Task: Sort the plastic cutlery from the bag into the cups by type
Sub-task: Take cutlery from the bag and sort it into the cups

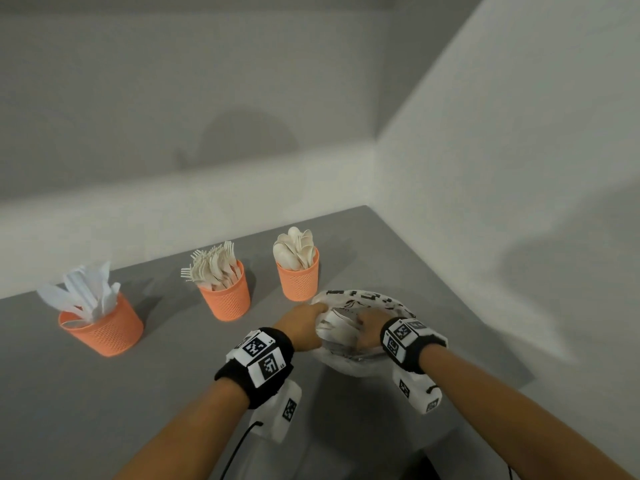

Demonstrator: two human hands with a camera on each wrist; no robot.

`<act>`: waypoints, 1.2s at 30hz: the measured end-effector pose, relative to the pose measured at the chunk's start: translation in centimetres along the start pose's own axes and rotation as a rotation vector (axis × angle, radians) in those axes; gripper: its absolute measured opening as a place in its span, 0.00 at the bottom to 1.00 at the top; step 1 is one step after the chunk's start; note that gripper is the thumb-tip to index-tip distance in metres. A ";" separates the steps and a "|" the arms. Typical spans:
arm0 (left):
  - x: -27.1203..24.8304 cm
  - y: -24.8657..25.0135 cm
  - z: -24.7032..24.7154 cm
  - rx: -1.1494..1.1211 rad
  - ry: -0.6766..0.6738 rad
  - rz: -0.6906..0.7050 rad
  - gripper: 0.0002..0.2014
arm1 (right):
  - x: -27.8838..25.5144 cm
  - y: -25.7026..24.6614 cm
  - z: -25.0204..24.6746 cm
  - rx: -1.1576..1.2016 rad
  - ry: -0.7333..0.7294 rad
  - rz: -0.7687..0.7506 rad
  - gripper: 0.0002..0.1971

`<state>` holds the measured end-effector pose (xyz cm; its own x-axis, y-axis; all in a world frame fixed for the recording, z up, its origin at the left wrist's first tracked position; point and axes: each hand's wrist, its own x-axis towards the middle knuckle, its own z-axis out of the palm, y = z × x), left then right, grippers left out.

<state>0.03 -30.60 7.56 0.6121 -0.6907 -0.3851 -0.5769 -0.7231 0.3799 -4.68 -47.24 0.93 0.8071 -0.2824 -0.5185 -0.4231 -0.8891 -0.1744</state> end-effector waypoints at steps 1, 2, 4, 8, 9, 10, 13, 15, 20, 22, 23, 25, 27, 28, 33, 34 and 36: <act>0.1 0.2 0.2 -0.007 -0.003 -0.011 0.33 | 0.4 0.1 0.0 -0.019 -0.001 -0.003 0.23; 0.1 0.4 0.4 -0.015 -0.005 -0.021 0.33 | 0.5 0.3 -0.1 -0.032 0.000 -0.014 0.24; 0.2 0.5 0.8 -0.023 -0.017 -0.034 0.33 | 0.9 0.7 -0.1 -0.055 -0.003 -0.027 0.26; 0.3 0.3 1.1 -0.002 -0.064 -0.048 0.33 | 1.7 1.5 -0.3 -0.044 -0.039 -0.061 0.24; 0.4 0.3 1.1 0.000 -0.072 -0.051 0.33 | 1.9 1.7 -0.3 -0.048 -0.041 -0.077 0.25; 0.4 0.3 1.1 -0.002 -0.072 -0.055 0.33 | 2.2 1.8 -0.1 -0.051 -0.033 -0.094 0.26; 0.7 0.5 1.1 -0.027 -0.009 -0.059 0.32 | 2.5 1.6 0.2 -0.038 -0.025 -0.156 0.27; 0.8 0.8 0.9 -0.040 0.039 -0.060 0.32 | 2.9 1.3 0.4 -0.047 -0.050 -0.189 0.26; 0.7 0.6 0.9 0.004 0.025 -0.106 0.33 | 2.9 1.2 0.9 -0.015 -0.077 -0.208 0.33; 0.6 0.7 1.0 0.036 -0.001 -0.114 0.32 | 2.9 1.2 1.6 -0.029 -0.034 -0.217 0.33; 0.6 0.7 1.1 0.047 -0.005 -0.112 0.31 | 2.9 1.0 1.8 -0.031 -0.001 -0.232 0.32; 0.6 1.0 1.1 0.062 -0.012 -0.118 0.31 | 2.8 0.8 1.9 0.019 0.024 -0.236 0.24; 0.8 1.1 1.1 0.075 0.007 -0.136 0.31 | 2.8 0.6 2.0 -0.025 -0.033 -0.197 0.23; 0.8 1.2 1.1 0.082 0.014 -0.153 0.30 | 2.8 0.6 2.0 -0.051 -0.049 -0.199 0.24; 1.3 1.5 1.4 0.103 0.075 -0.242 0.30 | 2.6 0.8 2.1 0.017 0.018 -0.222 0.24; 1.3 1.7 1.4 0.115 0.079 -0.268 0.29 | 2.4 1.0 2.0 0.057 0.032 -0.240 0.23; 1.4 1.9 1.4 0.142 0.085 -0.309 0.28 | 2.0 1.5 1.8 0.159 0.074 -0.271 0.24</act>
<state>-0.98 -32.91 6.53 0.8092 -0.4397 -0.3897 -0.4231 -0.8963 0.1329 -4.42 -48.55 -1.86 0.9245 -0.0740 -0.3740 -0.2434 -0.8697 -0.4295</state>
